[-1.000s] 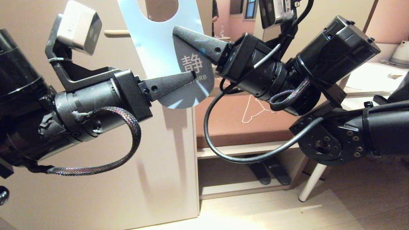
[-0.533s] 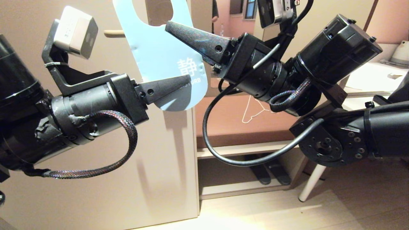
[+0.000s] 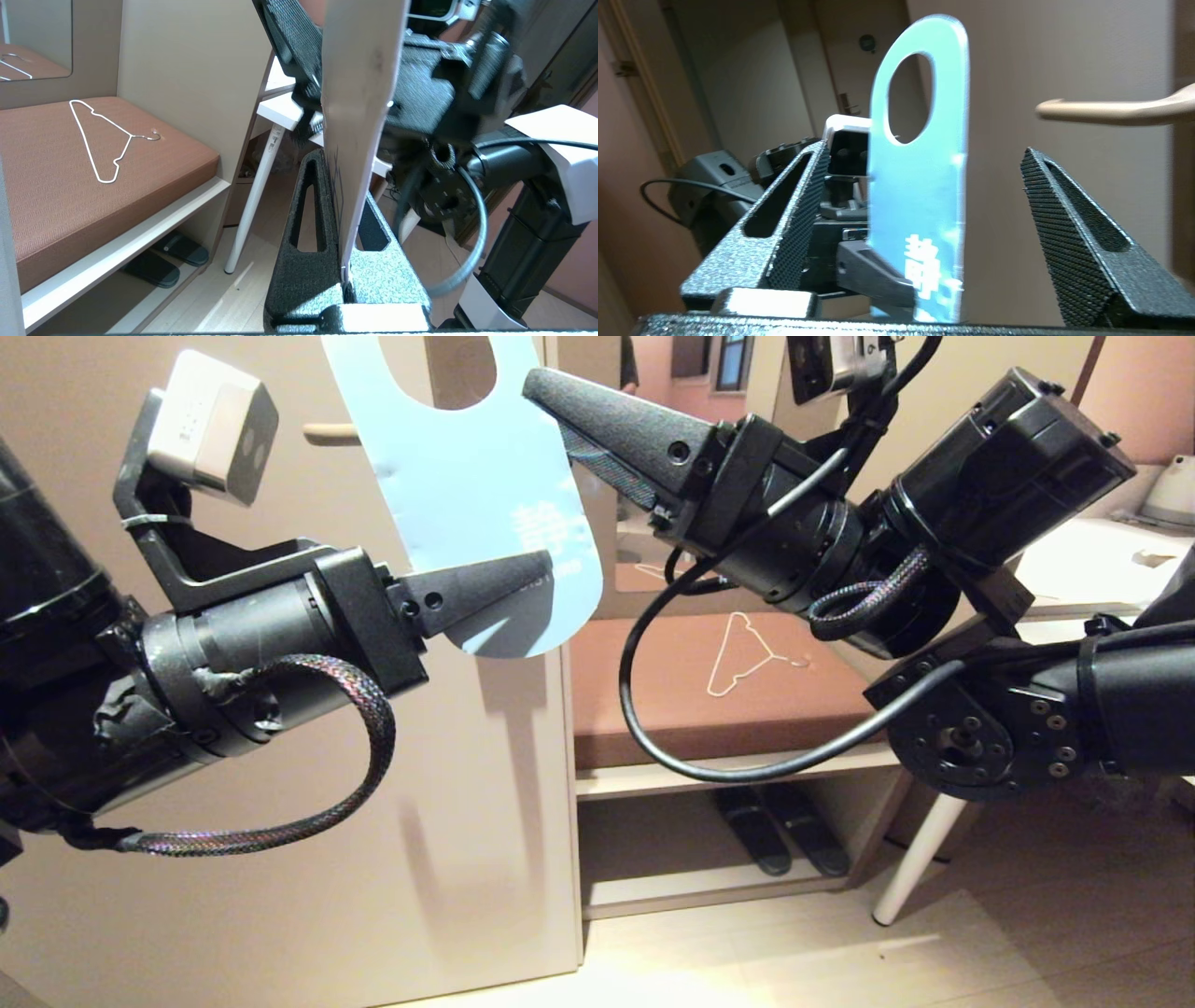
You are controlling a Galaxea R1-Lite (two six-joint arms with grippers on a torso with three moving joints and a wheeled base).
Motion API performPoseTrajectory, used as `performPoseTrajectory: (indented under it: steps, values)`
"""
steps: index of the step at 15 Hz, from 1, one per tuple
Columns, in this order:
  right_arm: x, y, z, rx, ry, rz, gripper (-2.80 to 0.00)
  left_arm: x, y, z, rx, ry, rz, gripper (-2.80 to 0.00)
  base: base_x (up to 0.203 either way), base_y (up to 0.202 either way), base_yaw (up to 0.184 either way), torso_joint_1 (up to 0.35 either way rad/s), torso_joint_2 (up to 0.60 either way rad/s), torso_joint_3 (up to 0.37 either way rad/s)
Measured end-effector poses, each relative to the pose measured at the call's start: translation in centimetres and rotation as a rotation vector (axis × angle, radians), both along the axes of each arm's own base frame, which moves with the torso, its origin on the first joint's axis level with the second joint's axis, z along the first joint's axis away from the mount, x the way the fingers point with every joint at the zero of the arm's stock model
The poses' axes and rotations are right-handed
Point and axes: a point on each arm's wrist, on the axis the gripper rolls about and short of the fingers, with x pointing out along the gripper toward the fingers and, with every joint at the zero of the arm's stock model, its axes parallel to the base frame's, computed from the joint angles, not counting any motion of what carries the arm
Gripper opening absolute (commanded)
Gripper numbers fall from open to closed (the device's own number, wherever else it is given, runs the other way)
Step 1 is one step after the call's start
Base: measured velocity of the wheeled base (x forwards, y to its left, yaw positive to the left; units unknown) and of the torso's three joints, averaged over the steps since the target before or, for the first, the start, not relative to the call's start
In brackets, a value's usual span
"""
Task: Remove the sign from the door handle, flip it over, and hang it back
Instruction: Hand it to the other hand, then hang the sign back with the other side facing out
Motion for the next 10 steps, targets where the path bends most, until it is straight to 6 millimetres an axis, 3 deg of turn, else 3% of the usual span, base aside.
performPoseTrajectory:
  steps: [4,9,10]
  values:
    - [1.2,-2.7,1.3,0.023,-0.029,-0.079,0.00,-0.1,0.1,0.0,-0.001,-0.001,0.001,-2.80,0.000,0.000,0.000,0.000,0.00,0.000]
    - [1.7,-7.7,3.6,0.054,-0.083,-0.205,0.00,-0.3,0.3,0.1,-0.003,-0.004,0.004,-2.80,0.000,0.000,0.000,0.000,0.00,0.000]
    - [1.7,-8.8,3.8,0.056,-0.088,-0.235,-2.80,-0.4,0.4,0.1,-0.003,-0.005,0.005,-2.80,0.000,0.000,0.000,0.000,0.00,0.000]
